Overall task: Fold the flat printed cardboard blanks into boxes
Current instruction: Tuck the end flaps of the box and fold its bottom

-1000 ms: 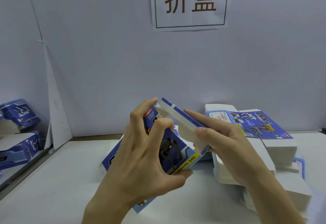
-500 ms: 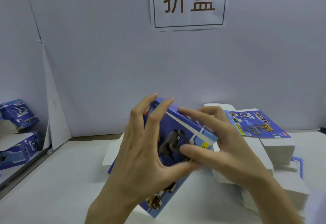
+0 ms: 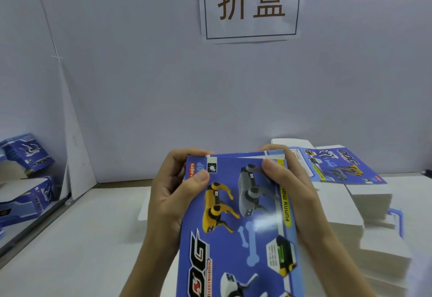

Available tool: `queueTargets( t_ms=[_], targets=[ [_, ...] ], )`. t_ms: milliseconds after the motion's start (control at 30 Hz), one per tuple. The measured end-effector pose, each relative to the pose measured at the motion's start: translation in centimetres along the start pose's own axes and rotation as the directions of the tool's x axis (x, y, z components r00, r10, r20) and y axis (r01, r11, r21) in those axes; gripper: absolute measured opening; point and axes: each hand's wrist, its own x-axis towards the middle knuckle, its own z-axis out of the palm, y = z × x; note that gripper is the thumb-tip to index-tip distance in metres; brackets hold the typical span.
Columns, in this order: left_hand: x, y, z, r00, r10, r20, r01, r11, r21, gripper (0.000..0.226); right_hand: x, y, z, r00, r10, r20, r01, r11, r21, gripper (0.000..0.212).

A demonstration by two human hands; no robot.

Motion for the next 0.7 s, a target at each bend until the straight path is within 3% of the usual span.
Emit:
queueTargets(
  t_ms=[133,300,400,533,700],
  targets=[
    [0.0,0.2,0.1,0.999,-0.007,-0.047,0.006,1.000,-0.012,0.016,-0.3,-0.2,0.2,0.995,-0.086,0.052,0.088,0.995,-0.038,0.015],
    [0.0,0.7,-0.1,0.998,0.025,-0.056,-0.028,0.998,-0.048,0.017,-0.5,-0.2,1.0,0.972,-0.233,-0.003,0.233,0.972,-0.035,0.027],
    [-0.1,0.7,0.0,0.998,0.018,-0.058,-0.021,0.999,-0.040,0.016,-0.5,-0.3,1.1,0.968,-0.248,-0.036,0.246,0.968,-0.044,0.013],
    [-0.1,0.6,0.3,0.997,0.002,-0.072,-0.003,1.000,-0.017,0.019,-0.4,-0.2,0.8,0.969,-0.232,-0.086,0.228,0.972,-0.054,0.009],
    [-0.1,1.0,0.2,0.996,0.030,-0.086,-0.030,1.000,0.007,0.017,-0.4,0.0,1.0,0.978,-0.204,-0.049,0.202,0.979,-0.041,0.013]
  ],
)
